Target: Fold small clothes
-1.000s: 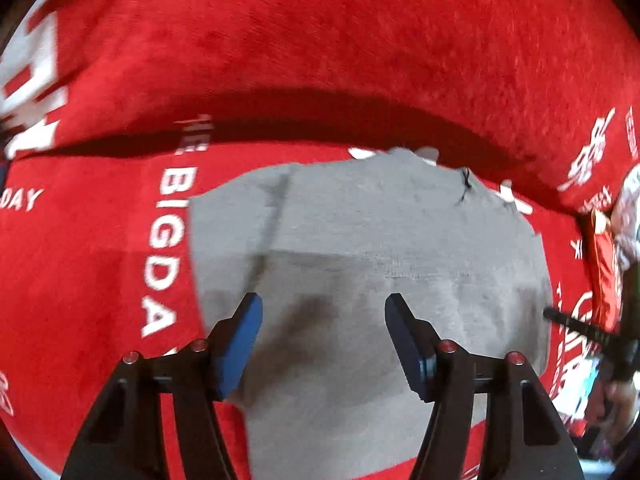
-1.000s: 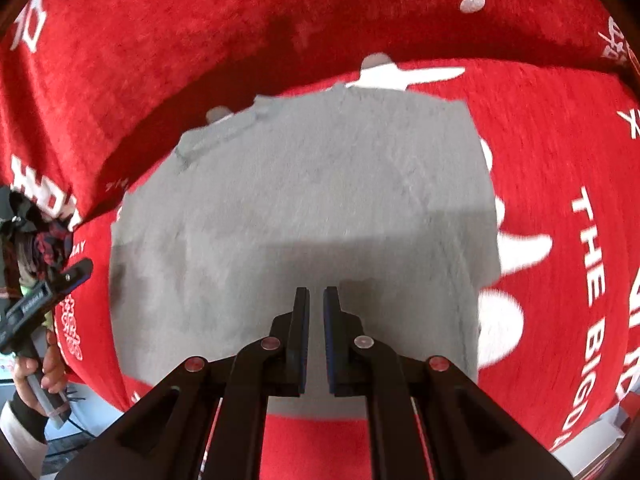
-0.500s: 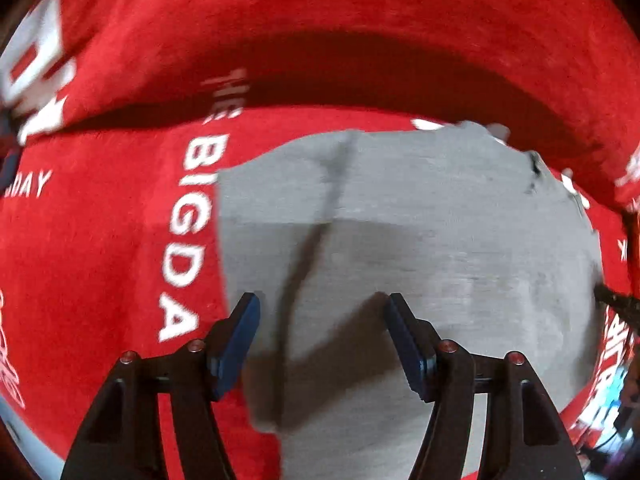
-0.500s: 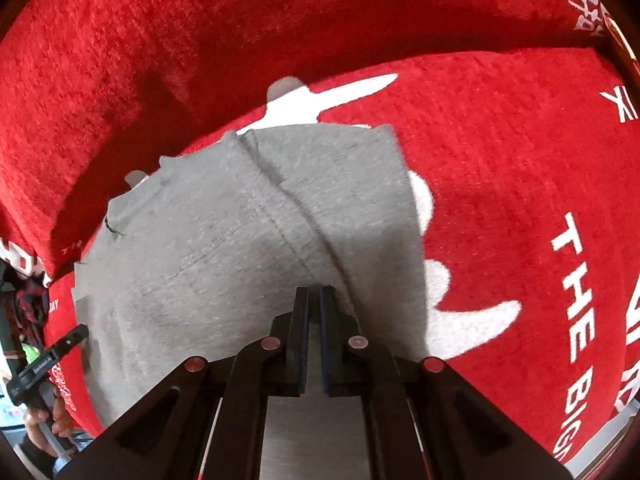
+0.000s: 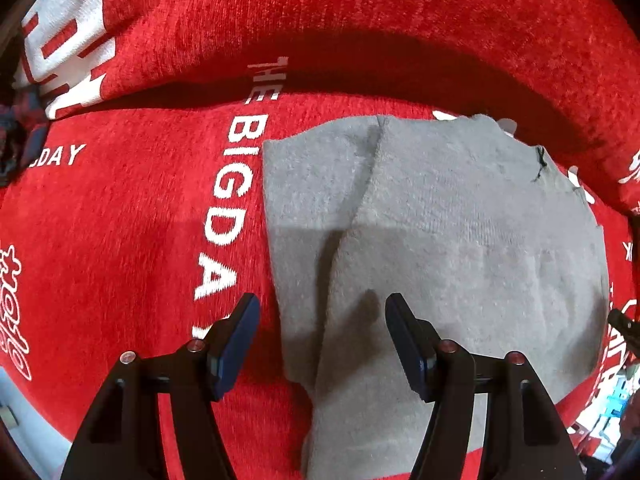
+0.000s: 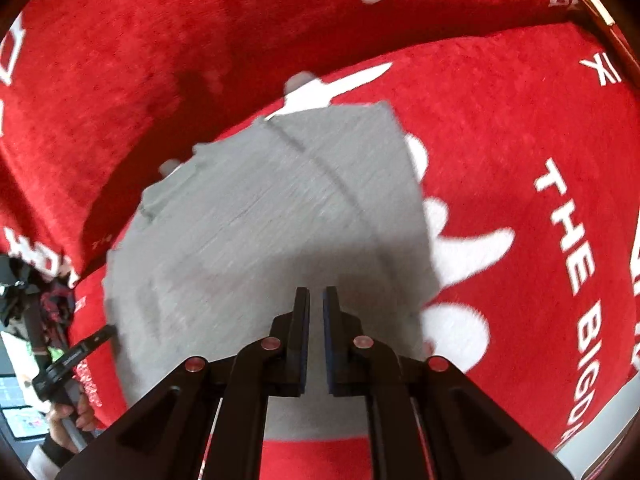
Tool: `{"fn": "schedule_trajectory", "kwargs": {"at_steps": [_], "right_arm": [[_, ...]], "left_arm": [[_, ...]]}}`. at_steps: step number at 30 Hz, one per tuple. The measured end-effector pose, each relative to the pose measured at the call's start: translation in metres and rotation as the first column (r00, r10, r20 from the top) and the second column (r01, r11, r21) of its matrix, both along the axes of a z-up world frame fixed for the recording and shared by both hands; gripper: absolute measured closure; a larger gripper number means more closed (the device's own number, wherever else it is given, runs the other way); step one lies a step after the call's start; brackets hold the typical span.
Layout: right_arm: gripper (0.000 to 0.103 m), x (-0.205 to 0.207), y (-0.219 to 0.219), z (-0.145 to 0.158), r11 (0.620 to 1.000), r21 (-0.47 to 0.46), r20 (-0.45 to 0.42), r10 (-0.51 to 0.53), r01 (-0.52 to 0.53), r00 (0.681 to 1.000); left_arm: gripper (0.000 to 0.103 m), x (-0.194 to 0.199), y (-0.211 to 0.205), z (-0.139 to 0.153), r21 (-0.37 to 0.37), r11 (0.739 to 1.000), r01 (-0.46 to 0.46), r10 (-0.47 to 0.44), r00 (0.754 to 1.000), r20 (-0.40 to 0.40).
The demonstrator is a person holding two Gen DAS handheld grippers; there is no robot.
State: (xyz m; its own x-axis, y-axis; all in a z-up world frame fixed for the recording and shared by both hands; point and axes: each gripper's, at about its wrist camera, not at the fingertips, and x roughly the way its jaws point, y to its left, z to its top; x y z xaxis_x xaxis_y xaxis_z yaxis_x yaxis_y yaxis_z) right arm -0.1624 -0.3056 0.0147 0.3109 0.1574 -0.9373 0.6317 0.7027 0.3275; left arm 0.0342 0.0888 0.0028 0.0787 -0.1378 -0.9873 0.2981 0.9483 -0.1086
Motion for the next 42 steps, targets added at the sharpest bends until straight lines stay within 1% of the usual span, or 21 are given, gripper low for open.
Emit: {"fn": "schedule_trajectory", "kwargs": {"at_steps": [4, 10, 11, 12, 13, 15, 19, 20, 21, 22, 25, 29, 30, 31, 32, 33, 36, 39, 40, 42], "right_arm": [[0.095, -0.002, 0.026, -0.001, 0.999, 0.047, 0.005, 0.026, -0.026, 1.000], [0.095, -0.006, 0.066, -0.009, 0.992, 0.105, -0.007, 0.074, -0.073, 0.997], [0.095, -0.006, 0.072, -0.010, 0.990, 0.113, -0.009, 0.084, -0.082, 0.996], [0.095, -0.007, 0.080, -0.012, 0.988, 0.122, -0.012, 0.093, -0.090, 0.996], [0.095, -0.007, 0.084, -0.013, 0.987, 0.128, -0.014, 0.097, -0.094, 0.995], [0.095, -0.008, 0.094, -0.016, 0.984, 0.145, -0.017, 0.105, -0.101, 0.994], [0.095, -0.009, 0.109, -0.018, 0.980, 0.165, -0.020, 0.116, -0.111, 0.993], [0.095, -0.008, 0.111, -0.018, 0.979, 0.170, -0.020, 0.120, -0.115, 0.993], [0.095, -0.006, 0.114, -0.019, 0.978, 0.173, -0.021, 0.124, -0.118, 0.992], [0.095, -0.005, 0.117, -0.020, 0.977, 0.176, -0.023, 0.129, -0.123, 0.991], [0.095, -0.003, 0.125, -0.021, 0.974, 0.180, -0.025, 0.142, -0.136, 0.990], [0.095, 0.001, 0.132, -0.023, 0.972, 0.187, -0.025, 0.149, -0.142, 0.989], [0.088, 0.001, 0.134, -0.023, 0.972, 0.191, -0.024, 0.148, -0.140, 0.989], [0.067, 0.002, 0.134, -0.023, 0.971, 0.195, -0.022, 0.146, -0.139, 0.989], [0.054, 0.002, 0.136, -0.023, 0.970, 0.203, -0.014, 0.141, -0.136, 0.990], [0.039, 0.002, 0.137, -0.023, 0.968, 0.213, 0.001, 0.134, -0.131, 0.991], [0.038, 0.001, 0.143, -0.024, 0.956, 0.269, 0.042, 0.114, -0.121, 0.993], [0.038, 0.000, 0.151, -0.031, 0.935, 0.342, 0.073, 0.076, -0.096, 0.994], [0.038, -0.001, 0.155, -0.035, 0.922, 0.377, 0.084, 0.058, -0.086, 0.995], [0.038, -0.002, 0.163, -0.046, 0.896, 0.440, 0.097, 0.023, -0.063, 0.995]], "left_arm": [[0.036, -0.009, 0.008, 0.007, -0.002, 1.000, 0.005, -0.005, 1.000, -0.006], [0.036, -0.021, 0.009, 0.010, 0.027, 0.999, 0.038, -0.038, 0.999, -0.008], [0.035, -0.023, 0.009, 0.011, 0.029, 0.999, 0.045, -0.044, 0.999, -0.010], [0.030, -0.023, 0.009, 0.011, 0.032, 0.998, 0.049, -0.048, 0.999, -0.012], [0.021, -0.025, 0.011, 0.013, 0.033, 0.998, 0.049, -0.049, 0.999, -0.007], [0.019, -0.027, 0.013, 0.016, 0.034, 0.998, 0.046, -0.046, 0.999, 0.012], [0.019, -0.027, 0.016, 0.016, 0.025, 0.999, 0.030, -0.031, 1.000, 0.006], [0.008, -0.027, 0.017, 0.015, 0.031, 0.999, 0.029, -0.029, 1.000, 0.006], [0.000, -0.027, 0.018, 0.015, 0.037, 0.999, 0.029, -0.029, 1.000, 0.008], [0.000, -0.027, 0.019, 0.016, 0.047, 0.999, 0.027, -0.028, 0.999, 0.020], [0.000, -0.027, 0.021, 0.014, 0.042, 0.999, 0.025, -0.026, 1.000, 0.008], [0.000, -0.027, 0.023, 0.011, 0.062, 0.997, 0.036, -0.037, 0.999, 0.015], [0.000, -0.026, 0.023, 0.011, 0.062, 0.997, 0.041, -0.042, 0.999, 0.016], [0.000, -0.026, 0.023, 0.011, 0.061, 0.997, 0.046, -0.047, 0.999, 0.016], [0.000, -0.025, 0.024, 0.011, 0.060, 0.997, 0.051, -0.052, 0.999, 0.016], [0.000, -0.024, 0.025, 0.011, 0.056, 0.997, 0.052, -0.053, 0.999, 0.014], [0.000, -0.017, 0.033, 0.008, 0.034, 0.999, 0.019, -0.019, 1.000, -0.004], [0.000, -0.008, 0.045, 0.002, 0.056, 0.998, -0.029, 0.029, 1.000, -0.011], [0.000, -0.004, 0.050, -0.001, 0.054, 0.997, -0.050, 0.052, 0.998, -0.025], [0.000, 0.002, 0.058, -0.006, 0.014, 0.997, -0.075, 0.076, 0.995, -0.065]]}}
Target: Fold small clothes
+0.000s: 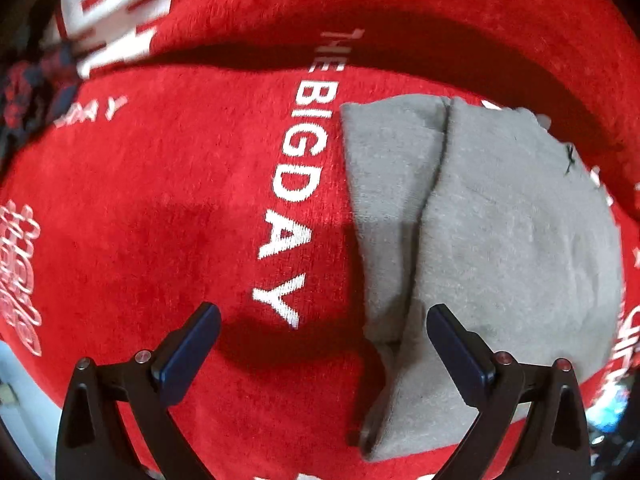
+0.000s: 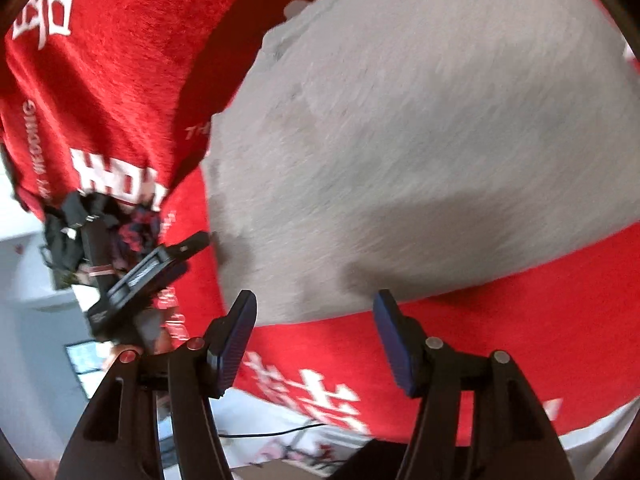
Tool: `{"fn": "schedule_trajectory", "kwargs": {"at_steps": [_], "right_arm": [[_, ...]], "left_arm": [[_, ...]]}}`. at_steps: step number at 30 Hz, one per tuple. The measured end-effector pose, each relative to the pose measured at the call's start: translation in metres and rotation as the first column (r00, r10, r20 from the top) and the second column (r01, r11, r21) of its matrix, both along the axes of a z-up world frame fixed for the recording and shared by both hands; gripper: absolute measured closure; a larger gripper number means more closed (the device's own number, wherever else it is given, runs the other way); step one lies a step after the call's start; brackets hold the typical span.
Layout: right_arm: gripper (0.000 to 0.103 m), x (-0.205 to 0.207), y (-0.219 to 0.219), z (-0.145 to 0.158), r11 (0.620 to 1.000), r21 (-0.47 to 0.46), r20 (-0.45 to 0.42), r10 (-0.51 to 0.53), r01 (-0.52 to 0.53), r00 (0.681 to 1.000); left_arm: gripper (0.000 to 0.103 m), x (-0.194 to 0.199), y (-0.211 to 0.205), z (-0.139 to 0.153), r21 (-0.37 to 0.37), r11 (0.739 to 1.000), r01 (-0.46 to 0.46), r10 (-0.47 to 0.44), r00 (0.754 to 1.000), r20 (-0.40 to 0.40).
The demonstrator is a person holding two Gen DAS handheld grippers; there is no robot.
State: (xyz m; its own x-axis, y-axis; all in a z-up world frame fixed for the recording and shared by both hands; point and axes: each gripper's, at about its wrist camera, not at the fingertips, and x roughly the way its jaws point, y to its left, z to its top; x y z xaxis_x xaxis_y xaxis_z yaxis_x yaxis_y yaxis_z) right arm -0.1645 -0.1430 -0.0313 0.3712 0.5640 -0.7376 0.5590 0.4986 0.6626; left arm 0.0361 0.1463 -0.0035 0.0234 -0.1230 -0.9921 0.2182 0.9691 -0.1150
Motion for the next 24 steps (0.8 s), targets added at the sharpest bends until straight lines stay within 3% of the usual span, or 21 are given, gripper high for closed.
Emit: {"fn": "schedule_trajectory", "kwargs": {"at_steps": [7, 15, 17, 18, 19, 20, 24], "right_arm": [[0.038, -0.009, 0.030, -0.047, 0.966, 0.213, -0.015, -0.146, 0.146, 0.989], [0.039, -0.007, 0.048, -0.066, 0.899, 0.326, 0.029, -0.319, 0.293, 0.947], [0.048, 0.001, 0.051, -0.069, 0.884, 0.342, 0.025, -0.348, 0.319, 0.937], [0.059, 0.005, 0.053, -0.071, 0.878, 0.351, 0.016, -0.353, 0.326, 0.935], [0.083, 0.010, 0.055, -0.075, 0.868, 0.373, -0.002, -0.354, 0.329, 0.935], [0.096, 0.013, 0.055, -0.076, 0.861, 0.388, -0.008, -0.353, 0.328, 0.936], [0.095, 0.024, 0.042, -0.049, 0.857, 0.439, 0.109, -0.350, 0.271, 0.930]], "left_arm": [[0.000, 0.016, 0.016, -0.010, -0.208, 0.974, -0.085, 0.066, 0.993, -0.097], [0.000, 0.020, 0.004, -0.014, -0.302, 0.952, -0.054, 0.016, 0.992, -0.127], [0.000, 0.020, 0.001, -0.015, -0.326, 0.944, -0.055, 0.011, 0.991, -0.135], [0.000, 0.020, 0.001, -0.015, -0.336, 0.940, -0.055, 0.009, 0.991, -0.137], [0.000, 0.021, 0.001, -0.016, -0.342, 0.938, -0.054, 0.007, 0.990, -0.138], [0.000, 0.022, 0.001, -0.016, -0.343, 0.938, -0.053, 0.006, 0.991, -0.136], [0.000, 0.027, 0.001, -0.018, -0.397, 0.915, -0.071, 0.009, 0.987, -0.157]]}}
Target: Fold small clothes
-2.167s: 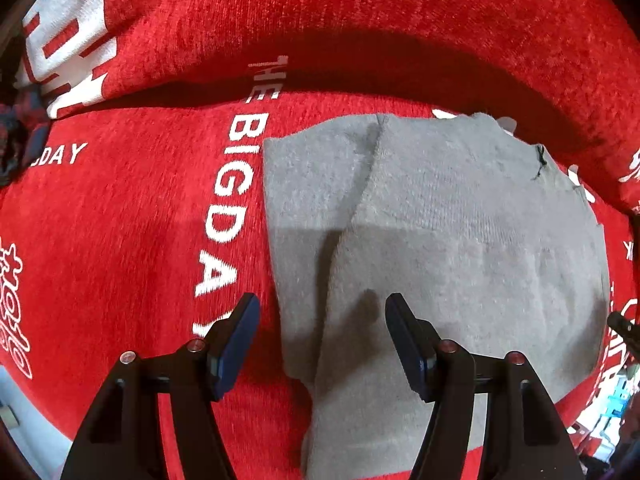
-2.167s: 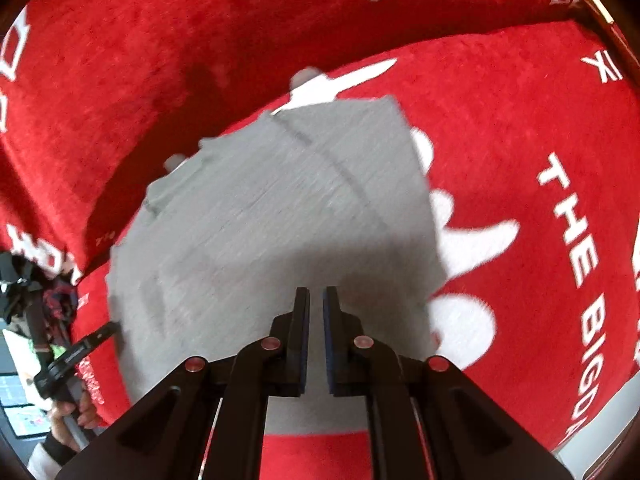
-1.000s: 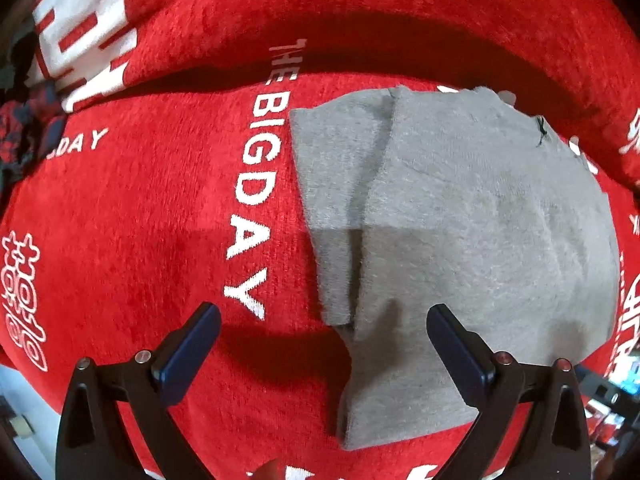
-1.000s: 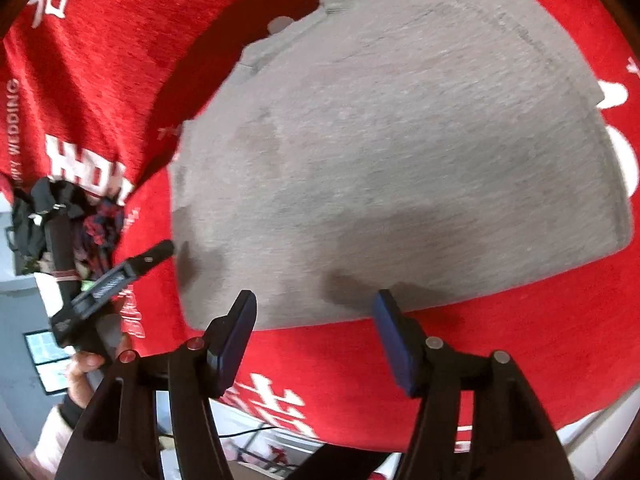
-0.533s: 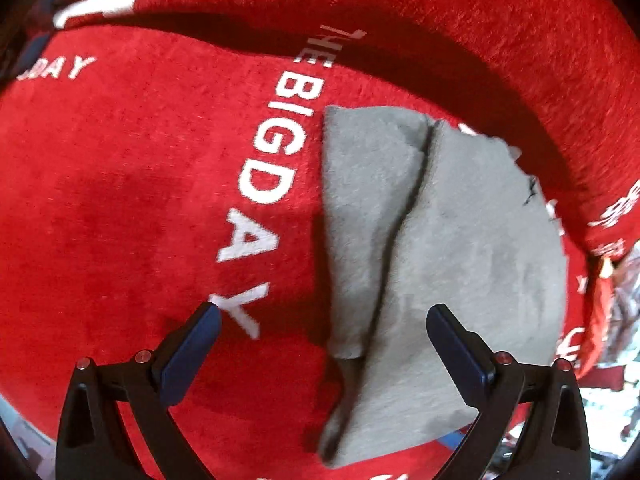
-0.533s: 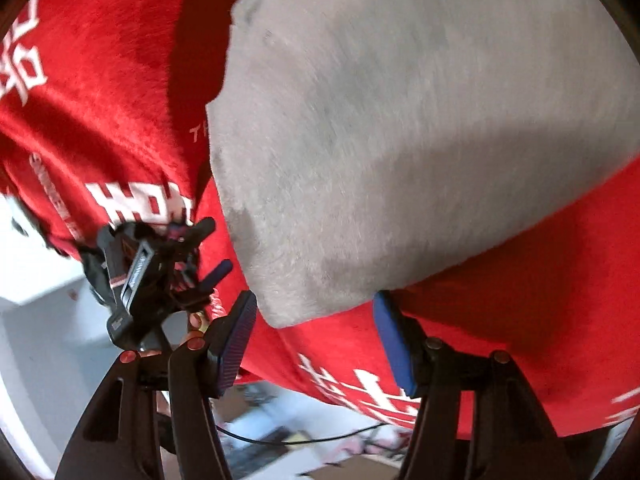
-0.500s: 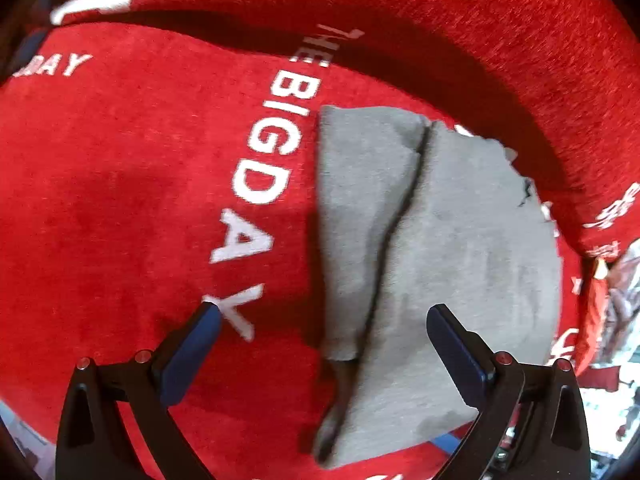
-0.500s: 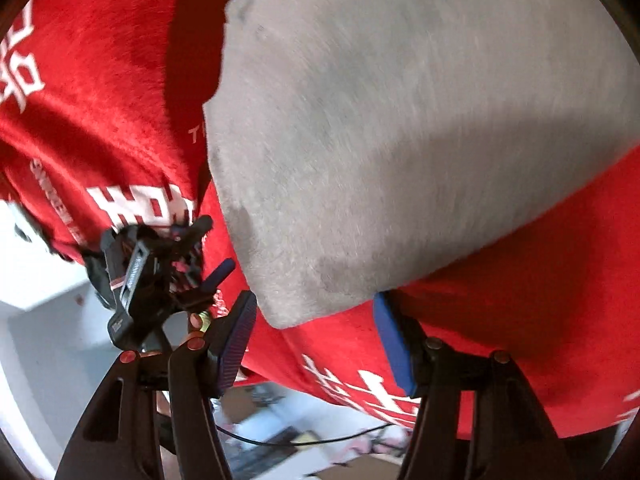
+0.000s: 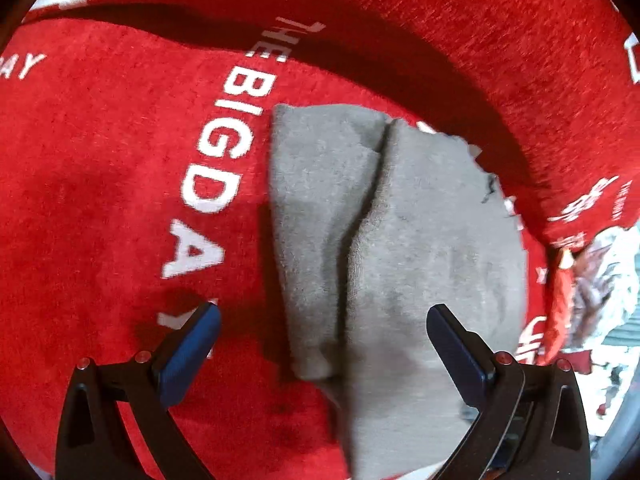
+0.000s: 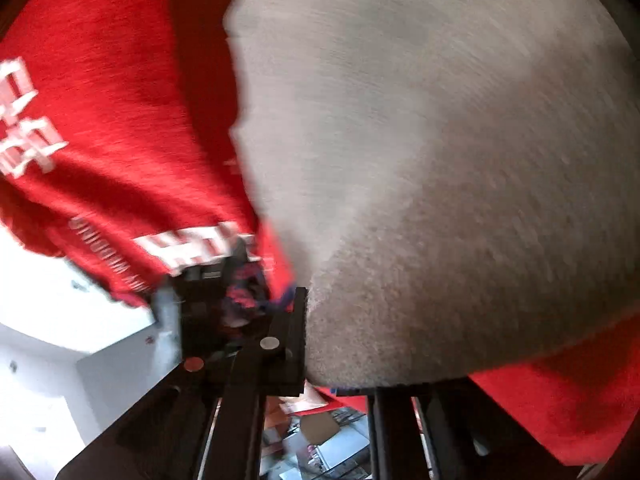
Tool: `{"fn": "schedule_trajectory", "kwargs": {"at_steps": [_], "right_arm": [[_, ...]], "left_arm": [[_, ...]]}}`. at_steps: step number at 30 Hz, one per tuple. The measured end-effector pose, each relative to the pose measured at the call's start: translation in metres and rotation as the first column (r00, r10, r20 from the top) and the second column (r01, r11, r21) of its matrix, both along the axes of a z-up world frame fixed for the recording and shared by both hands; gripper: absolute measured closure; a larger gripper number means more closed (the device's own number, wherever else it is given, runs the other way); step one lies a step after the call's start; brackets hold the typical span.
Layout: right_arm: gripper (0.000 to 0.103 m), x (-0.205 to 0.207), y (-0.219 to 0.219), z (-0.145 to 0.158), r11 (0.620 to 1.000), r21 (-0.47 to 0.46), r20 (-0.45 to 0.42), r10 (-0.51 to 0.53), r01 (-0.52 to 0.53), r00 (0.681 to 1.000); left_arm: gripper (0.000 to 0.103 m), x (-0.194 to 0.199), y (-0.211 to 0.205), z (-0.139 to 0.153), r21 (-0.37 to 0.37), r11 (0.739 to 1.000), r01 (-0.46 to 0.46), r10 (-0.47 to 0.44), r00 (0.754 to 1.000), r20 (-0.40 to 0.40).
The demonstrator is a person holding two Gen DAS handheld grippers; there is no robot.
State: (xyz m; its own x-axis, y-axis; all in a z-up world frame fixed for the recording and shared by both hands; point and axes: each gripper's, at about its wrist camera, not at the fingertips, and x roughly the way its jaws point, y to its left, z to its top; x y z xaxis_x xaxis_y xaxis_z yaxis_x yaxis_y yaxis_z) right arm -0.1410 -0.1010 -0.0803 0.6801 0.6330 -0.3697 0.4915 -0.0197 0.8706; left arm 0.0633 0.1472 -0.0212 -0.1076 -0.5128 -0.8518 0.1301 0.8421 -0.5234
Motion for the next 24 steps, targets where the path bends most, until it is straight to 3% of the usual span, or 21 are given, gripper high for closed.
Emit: {"fn": "schedule_trajectory", "kwargs": {"at_steps": [5, 11, 14, 17, 19, 21, 24], "right_arm": [[0.095, 0.008, -0.020, 0.035, 1.000, 0.006, 0.094, 0.016, -0.016, 0.995], [0.095, 0.009, -0.018, 0.036, 0.998, -0.012, 0.085, 0.063, -0.062, 0.994], [0.095, 0.003, -0.008, 0.027, 0.995, -0.020, 0.043, 0.099, -0.098, 0.994], [0.095, -0.002, -0.002, 0.023, 0.972, -0.098, -0.036, 0.209, -0.212, 0.977], [0.091, -0.004, 0.001, 0.027, 0.909, -0.180, -0.146, 0.354, -0.376, 0.924], [0.090, -0.009, -0.004, 0.035, 0.850, -0.226, -0.204, 0.436, -0.476, 0.876], [0.090, -0.014, -0.029, 0.059, 0.817, -0.339, -0.215, 0.416, -0.467, 0.884]], "left_arm": [[0.000, 0.003, -0.015, -0.005, -0.124, 0.992, 0.006, -0.015, 0.997, -0.076], [0.000, 0.012, -0.050, -0.001, -0.249, 0.969, 0.002, -0.030, 0.994, -0.108], [0.005, 0.011, -0.075, -0.007, -0.183, 0.982, 0.053, -0.073, 0.992, -0.105], [0.026, 0.004, -0.097, -0.011, -0.060, 0.986, 0.154, -0.159, 0.984, -0.081], [0.026, 0.001, -0.105, -0.006, -0.027, 0.979, 0.202, -0.203, 0.978, -0.040], [0.033, 0.001, -0.109, -0.002, 0.003, 0.977, 0.214, -0.214, 0.977, -0.024], [0.051, 0.002, -0.114, -0.001, 0.056, 0.977, 0.203, -0.203, 0.979, -0.013]]}}
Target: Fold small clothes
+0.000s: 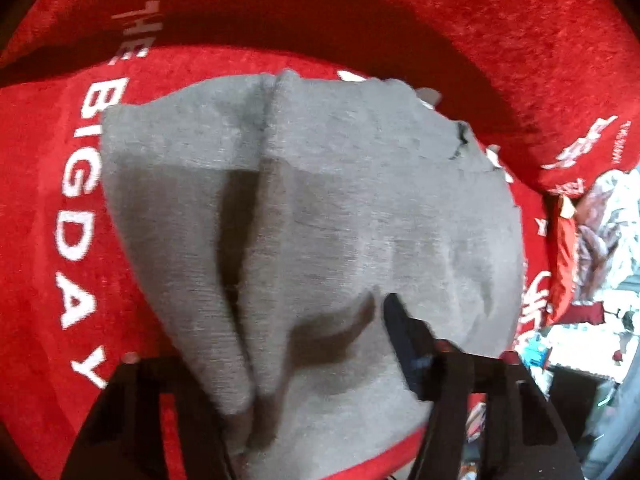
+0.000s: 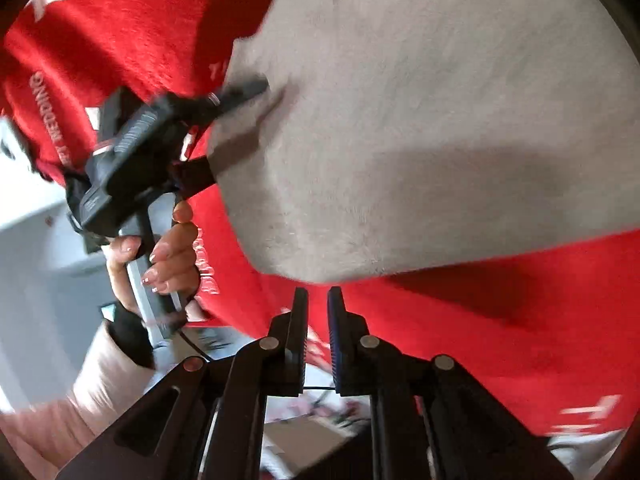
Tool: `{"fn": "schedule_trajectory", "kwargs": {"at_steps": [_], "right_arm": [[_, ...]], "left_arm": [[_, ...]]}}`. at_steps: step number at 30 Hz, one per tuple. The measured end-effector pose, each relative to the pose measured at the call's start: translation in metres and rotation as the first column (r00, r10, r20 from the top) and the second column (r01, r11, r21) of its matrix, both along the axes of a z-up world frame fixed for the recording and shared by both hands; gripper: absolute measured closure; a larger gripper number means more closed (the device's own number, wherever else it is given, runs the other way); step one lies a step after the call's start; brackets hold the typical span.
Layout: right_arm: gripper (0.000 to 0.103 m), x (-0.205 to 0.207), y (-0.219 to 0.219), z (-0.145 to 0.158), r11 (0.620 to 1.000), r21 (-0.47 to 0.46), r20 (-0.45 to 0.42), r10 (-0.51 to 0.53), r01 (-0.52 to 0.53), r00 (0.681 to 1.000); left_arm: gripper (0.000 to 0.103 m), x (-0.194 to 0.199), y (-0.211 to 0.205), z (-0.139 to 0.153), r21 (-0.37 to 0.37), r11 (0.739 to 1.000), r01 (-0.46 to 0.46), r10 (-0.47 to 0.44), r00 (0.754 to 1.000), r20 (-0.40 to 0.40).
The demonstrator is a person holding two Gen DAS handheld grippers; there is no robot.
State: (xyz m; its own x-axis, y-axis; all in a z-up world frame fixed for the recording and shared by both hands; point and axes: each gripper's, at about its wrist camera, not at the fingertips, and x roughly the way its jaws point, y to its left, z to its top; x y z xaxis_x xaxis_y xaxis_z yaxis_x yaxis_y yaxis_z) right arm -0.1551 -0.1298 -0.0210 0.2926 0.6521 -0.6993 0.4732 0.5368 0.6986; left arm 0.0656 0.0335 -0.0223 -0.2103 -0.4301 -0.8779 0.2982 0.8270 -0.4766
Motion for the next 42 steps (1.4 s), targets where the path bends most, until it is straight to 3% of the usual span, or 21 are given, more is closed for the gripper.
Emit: {"fn": "schedule_trajectory", "kwargs": {"at_steps": [1, 4, 8, 11, 14, 17, 19, 24, 29, 31, 34, 37, 38, 39, 40, 41, 42], "right_arm": [[0.090, 0.000, -0.015, 0.009, 0.998, -0.059, 0.024, -0.029, 0.030, 0.999], [0.095, 0.010, -0.050, 0.023, 0.974, -0.199, 0.079, -0.097, 0.111, 0.992], [0.098, 0.040, -0.063, 0.008, 0.945, -0.316, 0.072, -0.060, 0.080, 0.996], [0.100, 0.053, -0.056, -0.019, 0.940, -0.342, 0.010, 0.003, 0.001, 1.000], [0.103, 0.052, -0.044, -0.024, 0.926, -0.377, 0.029, 0.038, -0.025, 0.999], [0.103, 0.049, -0.049, -0.025, 0.942, -0.334, 0.024, 0.037, -0.027, 0.999], [0.103, 0.048, -0.060, -0.027, 0.966, -0.259, 0.027, 0.013, -0.006, 1.000], [0.102, 0.018, -0.104, -0.010, 0.982, -0.157, 0.076, -0.096, 0.107, 0.993], [0.101, -0.028, -0.168, -0.006, 0.964, -0.076, 0.101, -0.248, 0.256, 0.963], [0.100, -0.043, -0.187, -0.013, 0.949, -0.040, 0.088, -0.309, 0.314, 0.947], [0.098, -0.055, -0.201, -0.026, 0.930, 0.031, 0.072, -0.366, 0.365, 0.928], [0.098, -0.063, -0.207, -0.038, 0.916, 0.105, 0.055, -0.395, 0.388, 0.917], [0.098, -0.065, -0.210, -0.040, 0.910, 0.127, 0.057, -0.403, 0.394, 0.914], [0.098, -0.067, -0.213, -0.042, 0.903, 0.148, 0.059, -0.414, 0.402, 0.908], [0.098, -0.070, -0.217, -0.043, 0.889, 0.184, 0.062, -0.437, 0.420, 0.897], [0.095, -0.073, -0.222, -0.045, 0.872, 0.218, 0.062, -0.462, 0.439, 0.885], [0.084, -0.075, -0.226, -0.047, 0.853, 0.249, 0.056, -0.486, 0.459, 0.872]], "left_arm": [[0.063, 0.000, -0.001, 0.001, 0.028, 1.000, 0.002, -0.003, 1.000, 0.021], [0.077, 0.000, -0.001, 0.007, 0.028, 1.000, -0.011, 0.010, 0.999, 0.041], [0.079, -0.006, -0.001, 0.025, 0.023, 1.000, 0.005, -0.008, 0.994, 0.112], [0.081, -0.012, -0.008, 0.048, -0.018, 1.000, 0.011, -0.008, 0.988, 0.152], [0.085, -0.016, -0.028, 0.074, -0.064, 0.998, 0.019, -0.007, 0.984, 0.180], [0.086, -0.019, -0.056, 0.098, -0.105, 0.994, 0.040, -0.017, 0.979, 0.204], [0.086, -0.022, -0.083, 0.113, -0.125, 0.990, 0.067, -0.038, 0.974, 0.221], [0.086, -0.041, -0.163, 0.137, -0.181, 0.970, 0.160, -0.112, 0.962, 0.249], [0.086, -0.084, -0.253, 0.115, -0.194, 0.939, 0.285, -0.243, 0.946, 0.213], [0.086, -0.102, -0.280, 0.105, -0.154, 0.928, 0.340, -0.302, 0.926, 0.228], [0.086, -0.116, -0.294, 0.103, -0.132, 0.924, 0.360, -0.326, 0.919, 0.222], [0.085, -0.117, -0.280, 0.118, -0.106, 0.931, 0.350, -0.314, 0.913, 0.261], [0.081, -0.115, -0.271, 0.123, -0.087, 0.938, 0.336, -0.301, 0.913, 0.276], [0.067, -0.110, -0.259, 0.124, -0.068, 0.945, 0.319, -0.288, 0.914, 0.284], [0.034, -0.103, -0.241, 0.127, -0.039, 0.958, 0.284, -0.260, 0.918, 0.300], [0.015, -0.097, -0.228, 0.131, -0.025, 0.969, 0.246, -0.224, 0.919, 0.325], [0.016, -0.092, -0.215, 0.135, -0.019, 0.978, 0.208, -0.188, 0.915, 0.358]]}}
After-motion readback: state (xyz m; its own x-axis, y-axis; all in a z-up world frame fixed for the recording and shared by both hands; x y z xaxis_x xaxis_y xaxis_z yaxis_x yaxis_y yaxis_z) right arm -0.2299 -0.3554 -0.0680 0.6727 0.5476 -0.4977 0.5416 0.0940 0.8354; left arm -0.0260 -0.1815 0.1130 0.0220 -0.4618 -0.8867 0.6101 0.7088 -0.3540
